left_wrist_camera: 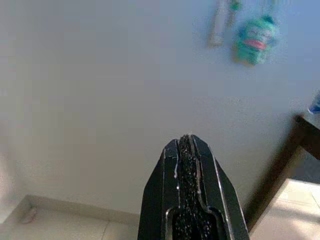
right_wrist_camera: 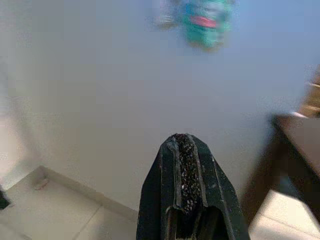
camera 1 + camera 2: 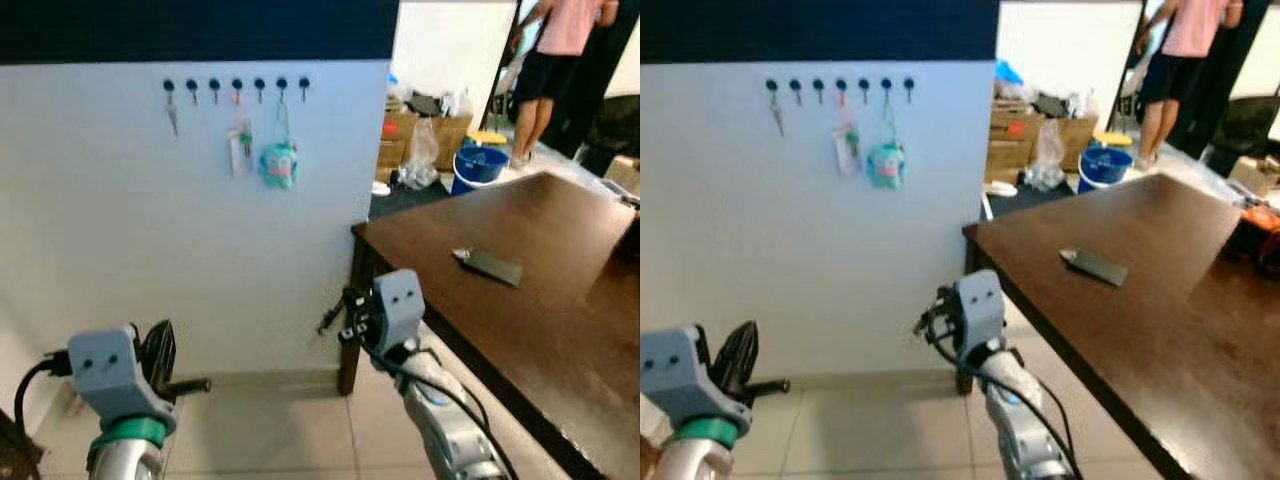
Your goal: Hang keys on a hook
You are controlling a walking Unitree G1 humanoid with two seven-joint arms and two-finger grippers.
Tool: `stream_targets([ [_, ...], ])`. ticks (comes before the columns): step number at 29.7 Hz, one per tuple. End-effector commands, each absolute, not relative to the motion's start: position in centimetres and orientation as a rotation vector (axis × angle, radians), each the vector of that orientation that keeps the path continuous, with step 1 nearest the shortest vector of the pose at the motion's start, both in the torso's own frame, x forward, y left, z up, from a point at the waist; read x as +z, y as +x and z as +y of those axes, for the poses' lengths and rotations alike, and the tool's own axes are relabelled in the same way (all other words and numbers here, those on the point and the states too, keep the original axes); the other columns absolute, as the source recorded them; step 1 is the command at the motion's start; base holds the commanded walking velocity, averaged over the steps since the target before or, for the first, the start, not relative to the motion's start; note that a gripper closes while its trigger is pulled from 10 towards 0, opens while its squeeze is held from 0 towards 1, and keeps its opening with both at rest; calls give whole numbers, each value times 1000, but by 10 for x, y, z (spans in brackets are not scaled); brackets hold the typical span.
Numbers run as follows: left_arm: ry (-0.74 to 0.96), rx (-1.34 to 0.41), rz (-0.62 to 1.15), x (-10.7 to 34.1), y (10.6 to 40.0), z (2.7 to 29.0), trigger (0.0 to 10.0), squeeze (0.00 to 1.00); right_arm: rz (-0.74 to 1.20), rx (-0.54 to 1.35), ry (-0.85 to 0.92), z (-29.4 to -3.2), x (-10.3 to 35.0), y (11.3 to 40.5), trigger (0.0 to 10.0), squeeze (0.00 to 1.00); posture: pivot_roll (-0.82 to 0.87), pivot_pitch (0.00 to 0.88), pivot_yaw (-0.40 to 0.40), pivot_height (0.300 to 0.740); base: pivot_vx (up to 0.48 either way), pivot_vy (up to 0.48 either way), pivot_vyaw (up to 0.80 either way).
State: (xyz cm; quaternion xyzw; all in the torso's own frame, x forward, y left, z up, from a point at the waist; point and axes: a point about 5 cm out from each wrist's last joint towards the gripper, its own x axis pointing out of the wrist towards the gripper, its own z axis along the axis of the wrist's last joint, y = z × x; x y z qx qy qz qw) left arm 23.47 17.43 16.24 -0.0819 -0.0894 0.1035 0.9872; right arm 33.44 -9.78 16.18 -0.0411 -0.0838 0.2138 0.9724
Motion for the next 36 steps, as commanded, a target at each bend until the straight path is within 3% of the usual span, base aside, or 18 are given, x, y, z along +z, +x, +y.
stream_targets([
  [1, -147, 230, -158, 158, 233, 180, 10000, 0, -168, 465, -79, -88, 161, 332, 10000, 0, -55, 16, 86, 740, 262, 0, 800],
  [9, -147, 230, -156, 158, 233, 180, 10000, 0, -168, 469, -81, -87, 160, 332, 10000, 0, -55, 16, 86, 740, 257, 0, 800],
  [16, -148, 230, -154, 157, 233, 180, 10000, 0, -170, 469, -36, -87, 161, 331, 10000, 0, -55, 16, 86, 740, 242, 0, 0],
  [36, -149, 217, -158, 157, 235, 179, 10000, 0, -203, 471, -30, -85, 169, 332, 10000, 0, -64, 12, 88, 740, 0, 0, 0],
])
